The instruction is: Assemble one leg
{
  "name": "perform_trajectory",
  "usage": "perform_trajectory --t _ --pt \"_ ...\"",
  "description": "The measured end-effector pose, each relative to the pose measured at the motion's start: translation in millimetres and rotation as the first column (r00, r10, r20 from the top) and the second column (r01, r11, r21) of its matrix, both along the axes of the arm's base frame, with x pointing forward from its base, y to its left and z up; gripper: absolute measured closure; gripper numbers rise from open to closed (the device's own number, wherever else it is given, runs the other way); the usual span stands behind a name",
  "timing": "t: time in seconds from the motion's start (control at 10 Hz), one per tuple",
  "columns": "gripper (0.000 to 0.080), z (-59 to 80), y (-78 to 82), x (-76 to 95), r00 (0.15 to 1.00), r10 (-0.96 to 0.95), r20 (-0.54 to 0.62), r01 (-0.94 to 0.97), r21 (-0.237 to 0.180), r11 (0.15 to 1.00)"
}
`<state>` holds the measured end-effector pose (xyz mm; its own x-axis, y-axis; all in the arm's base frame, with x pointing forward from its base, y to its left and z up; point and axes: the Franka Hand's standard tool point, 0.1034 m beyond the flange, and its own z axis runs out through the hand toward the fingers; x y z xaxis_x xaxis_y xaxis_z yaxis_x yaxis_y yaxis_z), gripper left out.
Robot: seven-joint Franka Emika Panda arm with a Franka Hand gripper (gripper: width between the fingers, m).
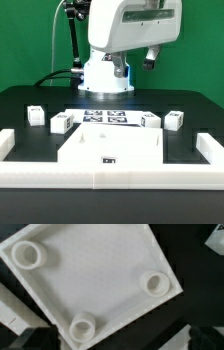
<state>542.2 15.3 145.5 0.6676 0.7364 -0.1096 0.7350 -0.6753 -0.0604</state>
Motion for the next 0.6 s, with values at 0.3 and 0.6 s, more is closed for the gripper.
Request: perform_trajectory --t 0.3,0.6 --pt "0.015 0.6 -0.2 -0.9 1.0 -0.003 -0.009 0.003 -0.001 1.0" --pt "0.015 -0.3 -0.2 -1.1 1.0 -0.003 -0.01 0.003 -0.001 1.0"
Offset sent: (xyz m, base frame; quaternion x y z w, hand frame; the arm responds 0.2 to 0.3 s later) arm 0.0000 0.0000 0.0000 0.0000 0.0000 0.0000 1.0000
